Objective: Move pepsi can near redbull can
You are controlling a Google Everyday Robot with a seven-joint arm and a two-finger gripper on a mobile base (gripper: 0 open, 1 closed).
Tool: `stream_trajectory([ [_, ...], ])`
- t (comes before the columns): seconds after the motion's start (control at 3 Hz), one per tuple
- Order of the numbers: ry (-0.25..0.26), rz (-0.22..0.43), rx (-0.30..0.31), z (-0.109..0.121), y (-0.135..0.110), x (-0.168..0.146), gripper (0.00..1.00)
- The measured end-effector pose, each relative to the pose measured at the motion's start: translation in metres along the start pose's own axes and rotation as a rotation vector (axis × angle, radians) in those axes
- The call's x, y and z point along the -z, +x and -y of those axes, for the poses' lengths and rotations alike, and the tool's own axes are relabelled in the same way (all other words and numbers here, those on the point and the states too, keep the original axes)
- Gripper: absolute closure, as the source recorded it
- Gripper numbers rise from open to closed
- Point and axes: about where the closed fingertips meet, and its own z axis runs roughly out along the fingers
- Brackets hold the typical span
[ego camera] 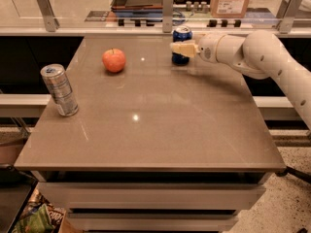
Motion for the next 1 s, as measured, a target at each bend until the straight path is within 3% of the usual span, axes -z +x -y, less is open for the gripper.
stream_trajectory([
  [0.67,-0.009,0.0,-0.001,-0.004,0.0,-0.005,0.87],
  [1.0,-0.022,-0.006,-0.007,-0.02,-0.005,-0.007,1.0],
])
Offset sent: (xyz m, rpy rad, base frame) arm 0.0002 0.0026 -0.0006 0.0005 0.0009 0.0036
